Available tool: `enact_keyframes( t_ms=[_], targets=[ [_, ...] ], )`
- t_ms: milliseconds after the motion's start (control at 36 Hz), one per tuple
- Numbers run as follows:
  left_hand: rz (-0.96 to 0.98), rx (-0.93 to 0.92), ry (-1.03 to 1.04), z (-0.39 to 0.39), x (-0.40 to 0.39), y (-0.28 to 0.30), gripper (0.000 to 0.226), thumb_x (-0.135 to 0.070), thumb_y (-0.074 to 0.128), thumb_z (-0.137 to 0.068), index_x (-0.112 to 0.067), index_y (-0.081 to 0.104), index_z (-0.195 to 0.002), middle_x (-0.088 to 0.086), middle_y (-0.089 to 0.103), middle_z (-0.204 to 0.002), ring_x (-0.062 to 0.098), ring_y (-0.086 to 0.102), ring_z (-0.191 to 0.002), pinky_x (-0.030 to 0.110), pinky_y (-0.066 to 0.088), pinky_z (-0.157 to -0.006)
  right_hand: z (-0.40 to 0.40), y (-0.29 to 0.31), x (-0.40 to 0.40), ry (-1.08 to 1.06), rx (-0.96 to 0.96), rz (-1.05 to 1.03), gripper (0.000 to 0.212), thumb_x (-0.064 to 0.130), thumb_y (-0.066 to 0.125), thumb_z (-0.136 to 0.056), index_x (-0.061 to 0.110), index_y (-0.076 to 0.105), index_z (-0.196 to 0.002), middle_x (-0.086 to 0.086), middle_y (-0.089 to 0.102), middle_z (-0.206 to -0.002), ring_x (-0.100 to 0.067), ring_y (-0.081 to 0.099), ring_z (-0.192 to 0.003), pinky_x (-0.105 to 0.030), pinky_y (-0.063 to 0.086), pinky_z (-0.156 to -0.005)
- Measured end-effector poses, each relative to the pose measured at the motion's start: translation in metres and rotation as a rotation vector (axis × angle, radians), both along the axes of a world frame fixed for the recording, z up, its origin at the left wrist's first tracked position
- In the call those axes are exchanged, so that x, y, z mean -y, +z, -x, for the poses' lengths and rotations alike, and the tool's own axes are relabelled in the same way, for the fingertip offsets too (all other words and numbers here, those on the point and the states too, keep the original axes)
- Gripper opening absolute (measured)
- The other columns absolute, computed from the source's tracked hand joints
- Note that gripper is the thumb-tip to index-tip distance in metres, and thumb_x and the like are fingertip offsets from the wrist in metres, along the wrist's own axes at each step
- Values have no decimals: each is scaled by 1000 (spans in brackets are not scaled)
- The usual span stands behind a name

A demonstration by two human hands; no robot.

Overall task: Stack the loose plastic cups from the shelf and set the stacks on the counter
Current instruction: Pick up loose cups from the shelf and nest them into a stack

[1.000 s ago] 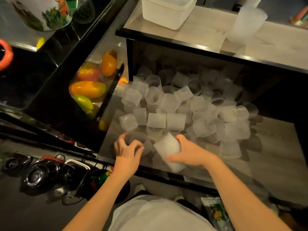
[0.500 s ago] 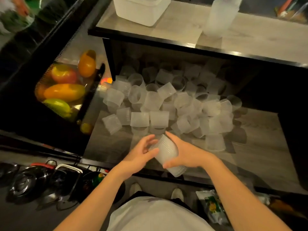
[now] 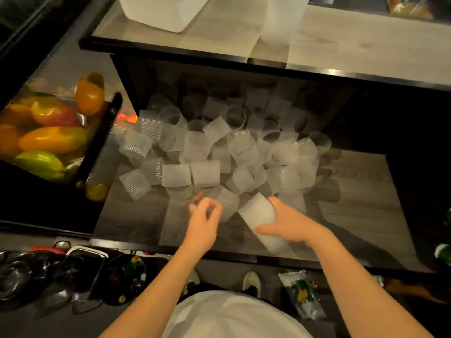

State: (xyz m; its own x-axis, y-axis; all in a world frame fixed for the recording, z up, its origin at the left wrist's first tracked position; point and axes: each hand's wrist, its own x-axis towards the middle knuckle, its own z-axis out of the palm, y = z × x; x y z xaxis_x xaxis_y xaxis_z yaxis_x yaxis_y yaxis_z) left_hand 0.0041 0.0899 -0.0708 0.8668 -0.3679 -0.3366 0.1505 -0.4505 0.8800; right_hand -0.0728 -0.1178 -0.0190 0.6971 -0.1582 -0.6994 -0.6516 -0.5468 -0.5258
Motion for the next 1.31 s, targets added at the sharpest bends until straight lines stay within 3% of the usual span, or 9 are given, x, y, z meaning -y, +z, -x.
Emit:
enact_keyframes(
  t_ms=[111, 278, 472, 667, 750, 889, 1028, 1194, 1306],
  targets=[
    [225, -103, -19, 2, -5, 11, 15, -29, 55, -99, -34, 58, -86, -1, 57, -102, 9, 54, -86, 25, 42, -78, -9, 3, -3, 155, 5, 7, 81, 37, 81, -79, 27, 34, -144, 9, 51, -126, -9, 54, -108, -31, 52, -87],
    [237, -296, -268, -14, -2, 20, 60, -34, 64, -94, -31, 33, -146, -14, 52, -137, 1, 50, -125, 29, 43, -106, -21, 1, -8, 157, 80, -41, 115, 47, 84, -71, 36, 9, -157, 15, 36, -145, -11, 45, -128, -29, 45, -97],
    [-521, 669, -144, -71, 14, 25, 65, -43, 70, -85, -20, 45, -140, 2, 37, -141, 24, 28, -128, 45, 34, -108, -24, 3, -7, 9, 142, -72, 88, 51, 82, -72, 39, 32, -143, 16, 54, -120, -6, 58, -104, -34, 57, -83],
    [-582, 787, -307, -104, 24, 32, 33, -47, 69, -85, -20, 61, -101, -1, 63, -112, 24, 49, -117, 43, 20, -112, -24, 9, -8, -26, 159, -96, 81, 49, 82, -74, 41, 34, -138, 15, 55, -120, -7, 59, -104, -37, 58, -84],
    [-283, 598, -185, -95, 19, 44, 22, -39, 64, -92, -21, 50, -93, -6, 61, -92, 14, 49, -98, 38, 22, -111, -24, 11, -7, -52, 174, -101, 87, 48, 82, -75, 39, 31, -144, 17, 54, -121, -5, 58, -104, -27, 54, -76],
    [158, 188, 21, -81, 12, 69, 19, -34, 62, -94, -24, 47, -99, -8, 53, -90, -2, 51, -76, 20, 44, -70, -25, 17, -8, -91, 204, -104, 87, 46, 81, -78, 37, 29, -147, 19, 51, -122, -3, 56, -103, -23, 50, -71],
    [498, -160, -31, -78, -7, 77, 74, -39, 80, -66, -42, 33, -123, 7, 51, -122, 21, 63, -104, 32, 55, -82, -26, 25, -7, -151, 250, -89, 81, 46, 80, -79, 37, 31, -143, 18, 51, -118, -3, 56, -101, -24, 49, -69],
    [581, -315, -155, -56, -12, 77, 44, -41, 69, -83, -18, 53, -118, 6, 55, -97, 11, 61, -83, 32, 56, -77, -29, 30, -11, -50, 272, -69, 80, 44, 83, -76, 42, 34, -140, 19, 53, -117, -4, 57, -102, -30, 54, -82],
    [369, -181, 7, -52, -19, 68, 32, -47, 42, -101, -31, 68, -107, -4, 66, -103, 14, 62, -93, 36, 51, -79, -25, 36, -14, 109, 197, -118, 88, 40, 84, -77, 51, 25, -141, 27, 46, -121, -5, 53, -111, -24, 49, -86]
  ],
)
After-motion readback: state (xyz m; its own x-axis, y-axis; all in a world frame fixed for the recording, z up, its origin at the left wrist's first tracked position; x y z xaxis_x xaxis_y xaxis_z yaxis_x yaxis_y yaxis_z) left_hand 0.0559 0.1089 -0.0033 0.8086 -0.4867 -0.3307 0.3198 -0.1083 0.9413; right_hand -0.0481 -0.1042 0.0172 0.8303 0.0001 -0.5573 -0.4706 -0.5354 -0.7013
